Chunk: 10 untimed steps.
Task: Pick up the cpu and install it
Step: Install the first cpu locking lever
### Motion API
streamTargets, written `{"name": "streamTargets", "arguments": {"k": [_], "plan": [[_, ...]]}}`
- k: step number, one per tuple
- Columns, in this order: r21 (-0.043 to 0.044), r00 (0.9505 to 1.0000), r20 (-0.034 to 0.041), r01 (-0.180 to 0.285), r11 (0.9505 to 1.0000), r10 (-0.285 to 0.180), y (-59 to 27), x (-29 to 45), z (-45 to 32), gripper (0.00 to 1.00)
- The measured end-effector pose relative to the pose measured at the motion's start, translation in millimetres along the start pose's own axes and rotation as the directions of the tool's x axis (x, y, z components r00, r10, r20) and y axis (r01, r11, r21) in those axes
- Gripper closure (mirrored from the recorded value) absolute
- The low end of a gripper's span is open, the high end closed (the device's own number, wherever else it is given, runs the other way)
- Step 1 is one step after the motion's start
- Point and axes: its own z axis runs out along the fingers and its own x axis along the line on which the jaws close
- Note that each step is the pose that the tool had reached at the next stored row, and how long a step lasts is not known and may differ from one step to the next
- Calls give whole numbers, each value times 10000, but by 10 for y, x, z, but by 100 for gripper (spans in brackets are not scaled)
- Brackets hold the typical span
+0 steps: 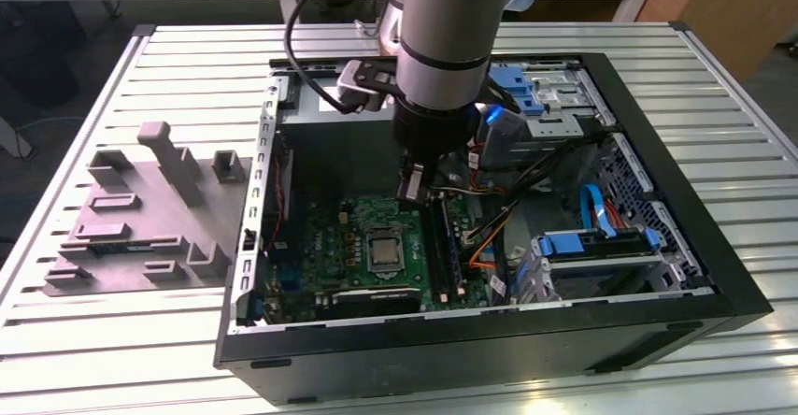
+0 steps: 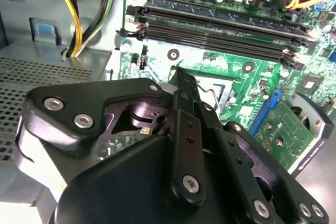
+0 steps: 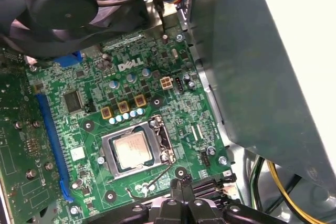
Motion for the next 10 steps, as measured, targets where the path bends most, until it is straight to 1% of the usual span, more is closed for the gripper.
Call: {"name": "streamTargets", "arguments": {"k": [6,8,9,10], "plan": [[20,9998,-6,184,9998,-184,26,78,4,89],[26,9995,-11,314,9995,-314,23,120,11,89],[28,9994,-8,358,9994,-358,18,135,12,89],[31,9991,25,426,9991,-426,17,139,13,89]]}}
